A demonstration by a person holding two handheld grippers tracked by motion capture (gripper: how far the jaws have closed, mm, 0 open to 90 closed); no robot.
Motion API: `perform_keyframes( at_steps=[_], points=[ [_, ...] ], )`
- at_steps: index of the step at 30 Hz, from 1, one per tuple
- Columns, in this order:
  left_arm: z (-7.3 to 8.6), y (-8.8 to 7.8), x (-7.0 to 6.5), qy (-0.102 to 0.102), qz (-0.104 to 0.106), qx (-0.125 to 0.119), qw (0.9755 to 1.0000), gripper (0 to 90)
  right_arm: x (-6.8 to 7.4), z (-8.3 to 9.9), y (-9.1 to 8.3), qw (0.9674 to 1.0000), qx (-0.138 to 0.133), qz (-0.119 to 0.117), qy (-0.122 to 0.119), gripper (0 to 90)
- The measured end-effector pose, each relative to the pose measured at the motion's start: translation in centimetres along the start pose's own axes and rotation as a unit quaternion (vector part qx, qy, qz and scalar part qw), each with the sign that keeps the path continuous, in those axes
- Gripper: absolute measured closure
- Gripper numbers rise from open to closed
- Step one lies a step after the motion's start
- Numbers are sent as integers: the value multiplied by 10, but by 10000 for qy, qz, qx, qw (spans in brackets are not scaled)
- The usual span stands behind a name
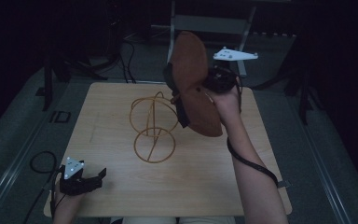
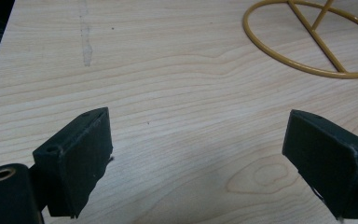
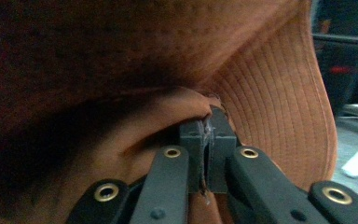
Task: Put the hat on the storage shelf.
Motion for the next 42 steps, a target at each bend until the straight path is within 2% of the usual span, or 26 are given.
perform_keyframes(
  at_steps=[3,7,14,20,22,28,31,34,36,42],
  points=[
    [1,0,2,-39,-20,14,10000,92,15,3,18,9995,198,-259,-19,876],
    [1,0,3,-60,-50,-5,10000,92,32,14,42,9976,529,-429,-107,874],
    [2,0,4,-95,-54,-13,9999,92,45,34,74,9937,1015,-442,-185,870],
    [2,0,4,-93,-34,-8,10000,93,52,46,85,9916,1164,-434,-350,844],
    [2,0,4,-88,-34,-24,10000,94,54,49,88,9911,1188,-428,-423,779],
    [2,0,3,-88,-8,-38,10000,94,61,55,94,9891,1204,-681,-502,400],
    [2,0,2,-98,-6,-40,9999,94,64,58,95,9887,1240,-534,-655,357],
    [2,0,2,-89,-23,-36,10000,94,67,58,95,9874,1303,-544,-712,301],
    [2,0,2,-86,-20,-26,10000,94,69,58,93,9873,1304,-461,-782,266],
    [2,1,2,-88,-38,-14,10000,94,62,53,79,9892,1218,-391,-716,144]
  ],
)
Point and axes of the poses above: each handheld gripper's, and its own axes: y roughly forward along the jaws, z roughly out of its underside, x roughly to its left, the point moved 4 cm from there along y, roughly forward along the jaws, and after that the axes turned 9 degrees about y, right-handed, at the moved point
